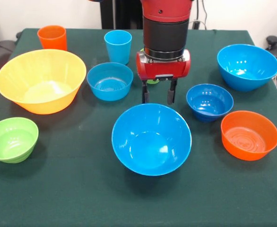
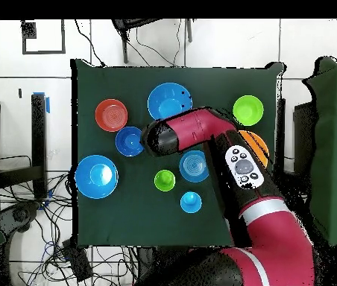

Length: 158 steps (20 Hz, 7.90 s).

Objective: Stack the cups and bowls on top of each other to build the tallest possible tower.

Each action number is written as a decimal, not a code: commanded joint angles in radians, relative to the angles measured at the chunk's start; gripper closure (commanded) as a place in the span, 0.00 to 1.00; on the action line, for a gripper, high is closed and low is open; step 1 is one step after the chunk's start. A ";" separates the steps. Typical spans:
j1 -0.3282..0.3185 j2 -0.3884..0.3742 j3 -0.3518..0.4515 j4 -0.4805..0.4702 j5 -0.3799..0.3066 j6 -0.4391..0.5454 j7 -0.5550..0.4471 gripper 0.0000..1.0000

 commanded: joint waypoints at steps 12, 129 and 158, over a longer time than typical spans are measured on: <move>0.013 0.021 0.026 0.029 -0.022 -0.033 -0.093 0.00; 0.154 -0.192 -0.246 0.479 0.086 -0.324 -0.008 1.00; -0.238 -0.330 0.126 0.367 0.151 0.063 -0.449 0.00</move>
